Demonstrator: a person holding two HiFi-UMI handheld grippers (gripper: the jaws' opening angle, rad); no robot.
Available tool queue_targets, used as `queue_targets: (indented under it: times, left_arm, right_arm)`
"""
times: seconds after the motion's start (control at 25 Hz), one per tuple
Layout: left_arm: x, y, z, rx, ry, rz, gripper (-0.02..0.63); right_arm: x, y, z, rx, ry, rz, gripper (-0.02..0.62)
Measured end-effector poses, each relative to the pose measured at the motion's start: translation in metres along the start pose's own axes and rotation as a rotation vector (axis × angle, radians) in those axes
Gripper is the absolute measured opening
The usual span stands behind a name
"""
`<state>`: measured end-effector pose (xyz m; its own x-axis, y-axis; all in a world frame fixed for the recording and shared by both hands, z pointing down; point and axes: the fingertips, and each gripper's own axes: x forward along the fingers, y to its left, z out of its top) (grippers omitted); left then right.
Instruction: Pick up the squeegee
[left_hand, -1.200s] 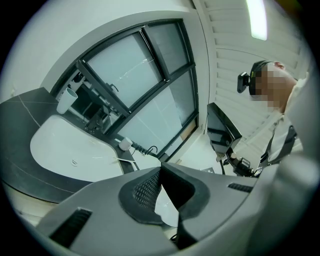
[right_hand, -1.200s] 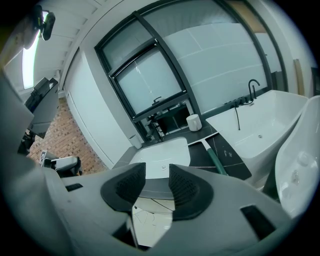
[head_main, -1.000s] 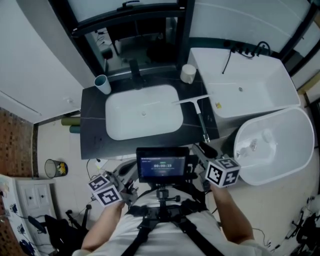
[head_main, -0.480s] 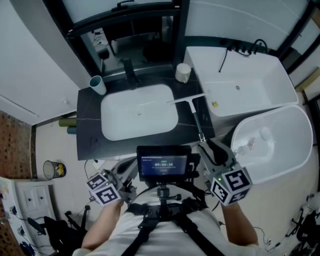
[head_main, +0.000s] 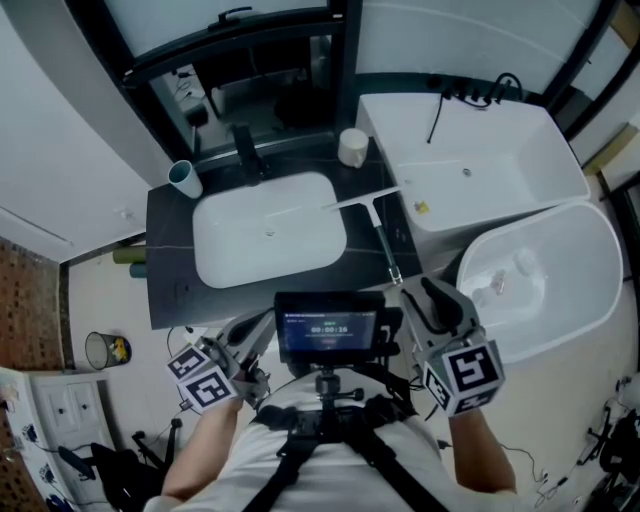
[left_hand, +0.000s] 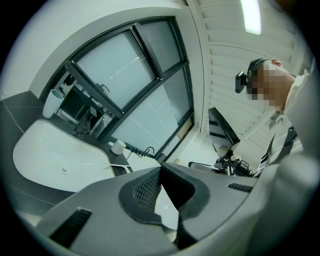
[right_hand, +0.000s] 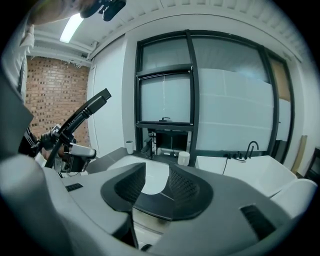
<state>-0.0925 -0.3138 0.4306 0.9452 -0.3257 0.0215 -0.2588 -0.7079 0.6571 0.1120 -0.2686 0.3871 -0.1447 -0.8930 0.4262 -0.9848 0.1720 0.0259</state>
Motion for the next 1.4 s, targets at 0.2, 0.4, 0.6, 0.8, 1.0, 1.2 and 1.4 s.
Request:
queue_targets:
  times: [0.2, 0.4, 0.6, 0.8, 1.0, 1.2, 1.4]
  left_arm:
    - [0.001, -0.002, -0.003, -0.007, 0.005, 0.010, -0.006]
    - [0.001, -0.004, -0.009, -0.009, 0.013, 0.028, -0.006]
    - [0.001, -0.005, -0.008, 0.001, 0.015, 0.045, -0.006]
    - [-0.002, -0.005, -0.007, 0.011, 0.018, 0.068, -0.006]
    - [-0.004, -0.004, -0.006, 0.018, 0.018, 0.087, -0.006]
    - [-0.008, -0.001, -0.004, 0.021, 0.010, 0.112, -0.006]
    - [-0.012, 0.002, -0.001, 0.021, -0.006, 0.135, -0.006]
  right_arm:
    - [0.005, -0.011, -0.011, -0.021, 0.036, -0.035, 0.152]
    - [0.016, -0.023, -0.020, -0.010, 0.046, -0.048, 0.152]
    - [0.035, -0.033, -0.031, -0.016, 0.068, -0.057, 0.178]
    - [0.057, -0.039, -0.047, -0.023, 0.097, -0.053, 0.189]
    - [0.080, -0.045, -0.063, -0.031, 0.125, -0.052, 0.189]
    - [0.101, -0.053, -0.080, -0.035, 0.160, -0.061, 0.190]
    - [0.118, -0.061, -0.102, -0.050, 0.211, -0.067, 0.206]
